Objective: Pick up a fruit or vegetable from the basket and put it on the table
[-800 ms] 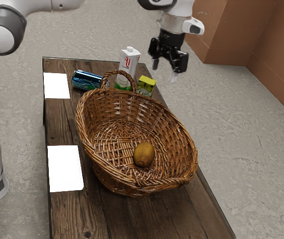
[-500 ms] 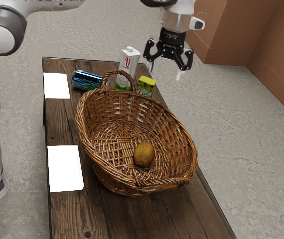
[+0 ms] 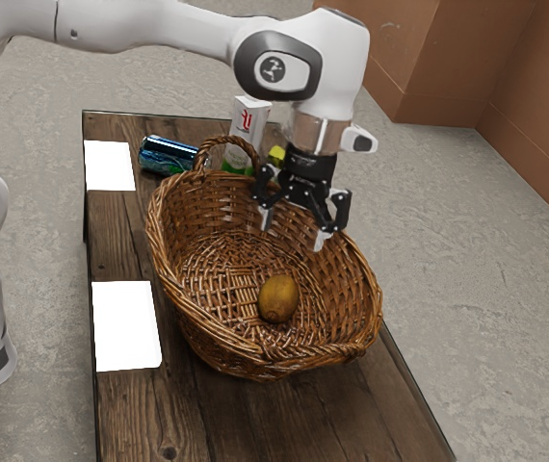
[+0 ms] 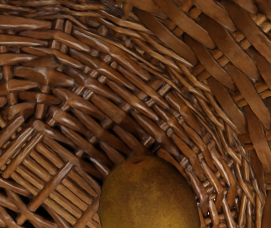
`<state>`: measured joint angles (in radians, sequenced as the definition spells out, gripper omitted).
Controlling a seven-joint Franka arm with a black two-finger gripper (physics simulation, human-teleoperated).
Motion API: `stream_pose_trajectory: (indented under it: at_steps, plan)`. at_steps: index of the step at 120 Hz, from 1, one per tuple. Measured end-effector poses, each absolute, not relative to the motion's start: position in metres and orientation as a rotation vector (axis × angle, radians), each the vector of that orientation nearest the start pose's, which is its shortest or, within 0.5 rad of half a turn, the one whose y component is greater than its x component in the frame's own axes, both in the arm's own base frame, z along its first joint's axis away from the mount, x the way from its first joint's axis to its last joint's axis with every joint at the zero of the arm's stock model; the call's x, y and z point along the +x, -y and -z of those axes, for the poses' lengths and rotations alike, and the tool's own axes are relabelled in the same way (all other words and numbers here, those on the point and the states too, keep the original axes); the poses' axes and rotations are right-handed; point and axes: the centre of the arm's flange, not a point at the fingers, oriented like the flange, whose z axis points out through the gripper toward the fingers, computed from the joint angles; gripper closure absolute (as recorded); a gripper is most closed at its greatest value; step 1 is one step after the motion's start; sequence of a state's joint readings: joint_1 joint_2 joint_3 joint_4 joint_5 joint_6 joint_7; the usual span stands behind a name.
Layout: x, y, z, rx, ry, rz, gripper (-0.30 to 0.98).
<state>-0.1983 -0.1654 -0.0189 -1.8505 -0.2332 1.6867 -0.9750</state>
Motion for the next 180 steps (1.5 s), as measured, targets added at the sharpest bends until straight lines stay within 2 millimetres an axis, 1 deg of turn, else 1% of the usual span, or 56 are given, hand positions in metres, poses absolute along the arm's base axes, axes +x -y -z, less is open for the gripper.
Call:
stream_pose_trajectory:
  at_steps: [5, 12, 17, 21, 28, 38, 50, 62, 70, 81, 102, 132, 145, 153, 162, 172, 176, 180]
  plan:
    - [0.493, 0.135, -0.590, -3.077, 1.269, -0.206, 0.00]
    - [0.487, 0.148, -0.585, -3.088, 1.234, -0.207, 0.00]
    - [0.476, 0.157, -0.576, -3.092, 1.206, -0.216, 0.00]
    - [0.468, 0.161, -0.570, -3.094, 1.194, -0.217, 0.00]
    - [0.462, 0.165, -0.563, -3.099, 1.194, -0.217, 0.00]
    - [0.466, 0.168, -0.553, -3.103, 1.206, -0.226, 0.00]
    - [0.471, 0.167, -0.548, -3.107, 1.231, -0.222, 0.00]
    - [0.476, 0.170, -0.540, -3.107, 1.235, -0.232, 0.00]
    - [0.480, 0.171, -0.532, -3.101, 1.243, -0.252, 0.00]
    - [0.480, 0.167, -0.519, -3.083, 1.266, -0.278, 0.00]
    - [0.483, 0.167, -0.512, -3.083, 1.281, -0.275, 0.00]
    - [0.490, 0.168, -0.493, -3.069, 1.299, -0.311, 0.01]
    - [0.490, 0.167, -0.493, -3.059, 1.320, -0.301, 0.24]
    - [0.489, 0.168, -0.492, -3.050, 1.339, -0.305, 0.32]
    - [0.488, 0.170, -0.495, -3.043, 1.362, -0.302, 0.36]
    - [0.481, 0.169, -0.514, -3.053, 1.393, -0.252, 0.40]
    - [0.477, 0.168, -0.526, -3.062, 1.408, -0.221, 0.40]
    - [0.470, 0.166, -0.543, -3.078, 1.422, -0.178, 0.40]
